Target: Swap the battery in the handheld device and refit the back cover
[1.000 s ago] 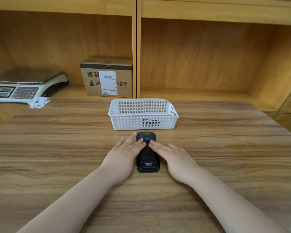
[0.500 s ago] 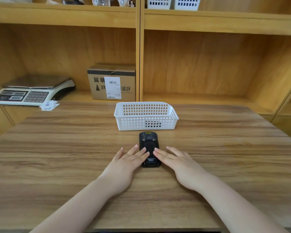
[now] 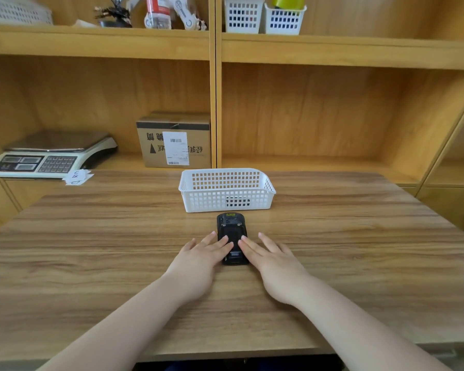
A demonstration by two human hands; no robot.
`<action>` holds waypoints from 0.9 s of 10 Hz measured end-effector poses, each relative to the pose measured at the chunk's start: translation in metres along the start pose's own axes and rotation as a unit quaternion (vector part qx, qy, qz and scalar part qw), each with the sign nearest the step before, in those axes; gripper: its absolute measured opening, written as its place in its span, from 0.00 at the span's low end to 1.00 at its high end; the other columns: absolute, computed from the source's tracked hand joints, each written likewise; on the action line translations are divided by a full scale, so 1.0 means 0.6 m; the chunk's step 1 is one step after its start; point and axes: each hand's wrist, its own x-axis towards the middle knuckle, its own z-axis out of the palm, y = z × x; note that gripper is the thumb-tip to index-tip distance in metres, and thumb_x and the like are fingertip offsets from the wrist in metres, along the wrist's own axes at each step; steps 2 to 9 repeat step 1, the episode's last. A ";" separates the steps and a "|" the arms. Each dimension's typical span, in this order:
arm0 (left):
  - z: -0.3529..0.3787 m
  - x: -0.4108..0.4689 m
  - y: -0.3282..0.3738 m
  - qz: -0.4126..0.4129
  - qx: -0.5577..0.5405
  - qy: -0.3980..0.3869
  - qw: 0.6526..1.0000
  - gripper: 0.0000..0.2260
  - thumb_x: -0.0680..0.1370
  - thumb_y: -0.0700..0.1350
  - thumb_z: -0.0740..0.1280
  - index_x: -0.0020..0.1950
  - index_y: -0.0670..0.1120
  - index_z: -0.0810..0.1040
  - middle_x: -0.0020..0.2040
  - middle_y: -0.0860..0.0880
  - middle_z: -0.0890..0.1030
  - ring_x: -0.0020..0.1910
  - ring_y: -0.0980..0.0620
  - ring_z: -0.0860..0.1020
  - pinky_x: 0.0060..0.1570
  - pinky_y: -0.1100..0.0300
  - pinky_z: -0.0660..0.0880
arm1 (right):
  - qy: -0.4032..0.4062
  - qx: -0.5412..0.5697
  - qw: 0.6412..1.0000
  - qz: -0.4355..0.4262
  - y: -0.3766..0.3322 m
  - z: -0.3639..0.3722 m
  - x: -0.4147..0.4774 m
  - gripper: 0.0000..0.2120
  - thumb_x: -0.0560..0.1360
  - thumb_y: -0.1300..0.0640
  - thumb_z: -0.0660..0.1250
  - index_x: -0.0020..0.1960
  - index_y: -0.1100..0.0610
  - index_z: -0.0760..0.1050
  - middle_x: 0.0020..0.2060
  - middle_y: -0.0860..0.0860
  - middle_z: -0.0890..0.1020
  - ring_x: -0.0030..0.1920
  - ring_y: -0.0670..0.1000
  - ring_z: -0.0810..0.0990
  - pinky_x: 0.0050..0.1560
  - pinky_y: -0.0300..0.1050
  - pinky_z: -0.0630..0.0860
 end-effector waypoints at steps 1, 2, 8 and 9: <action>-0.010 0.000 -0.005 -0.058 -0.282 0.018 0.957 0.21 0.82 0.40 0.54 0.74 0.54 0.65 0.76 0.55 0.64 0.76 0.54 0.59 0.72 0.61 0.56 | -0.006 0.217 0.976 0.031 0.033 -0.023 -0.011 0.42 0.75 0.71 0.51 0.76 0.35 0.44 0.75 0.30 0.44 0.78 0.46 0.42 0.77 0.54 0.45; -0.010 0.000 -0.005 -0.058 -0.282 0.018 0.957 0.21 0.82 0.40 0.54 0.74 0.54 0.65 0.76 0.55 0.64 0.76 0.54 0.59 0.72 0.61 0.56 | -0.006 0.217 0.976 0.031 0.033 -0.023 -0.011 0.42 0.75 0.71 0.51 0.76 0.35 0.44 0.75 0.30 0.44 0.78 0.46 0.42 0.77 0.54 0.45; -0.010 0.000 -0.005 -0.058 -0.282 0.018 0.957 0.21 0.82 0.40 0.54 0.74 0.54 0.65 0.76 0.55 0.64 0.76 0.54 0.59 0.72 0.61 0.56 | -0.006 0.217 0.976 0.031 0.033 -0.023 -0.011 0.42 0.75 0.71 0.51 0.76 0.35 0.44 0.75 0.30 0.44 0.78 0.46 0.42 0.77 0.54 0.45; -0.010 0.000 -0.005 -0.058 -0.282 0.018 0.957 0.21 0.82 0.40 0.54 0.74 0.54 0.65 0.76 0.55 0.64 0.76 0.54 0.59 0.72 0.61 0.56 | -0.006 0.217 0.976 0.031 0.033 -0.023 -0.011 0.42 0.75 0.71 0.51 0.76 0.35 0.44 0.75 0.30 0.44 0.78 0.46 0.42 0.77 0.54 0.45</action>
